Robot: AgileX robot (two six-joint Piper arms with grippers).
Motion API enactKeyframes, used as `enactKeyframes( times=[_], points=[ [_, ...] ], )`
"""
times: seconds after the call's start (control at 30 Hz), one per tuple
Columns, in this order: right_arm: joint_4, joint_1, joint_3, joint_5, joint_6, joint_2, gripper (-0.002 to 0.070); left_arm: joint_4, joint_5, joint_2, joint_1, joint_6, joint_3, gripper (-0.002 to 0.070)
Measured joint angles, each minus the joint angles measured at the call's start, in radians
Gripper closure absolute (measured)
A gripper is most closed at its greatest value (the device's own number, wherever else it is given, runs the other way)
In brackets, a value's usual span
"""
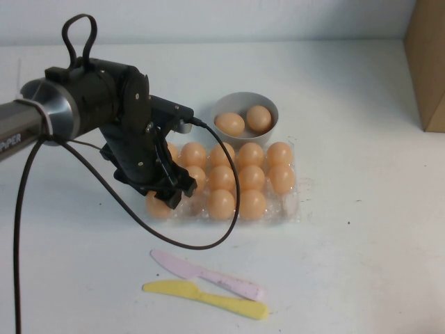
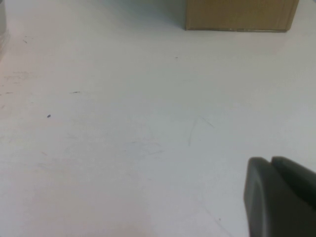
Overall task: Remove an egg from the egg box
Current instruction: Pick up the egg from the plastic box, then place the egg in the bowl
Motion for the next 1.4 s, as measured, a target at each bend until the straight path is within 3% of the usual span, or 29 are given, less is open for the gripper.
enactKeyframes(
  times=[0.2, 0.97, 1.4],
  points=[
    [0.000, 0.000, 0.000, 0.000, 0.000, 0.000, 0.0694, 0.011, 0.000, 0.000, 0.000, -0.002, 0.000, 0.0342],
    [0.000, 0.000, 0.000, 0.000, 0.000, 0.000, 0.0694, 0.036, 0.006, -0.126, -0.005, -0.004, -0.002, 0.0347],
    [0.000, 0.000, 0.000, 0.000, 0.000, 0.000, 0.0694, 0.030, -0.285, -0.049, -0.063, 0.002, -0.252, 0.0347]
  ],
)
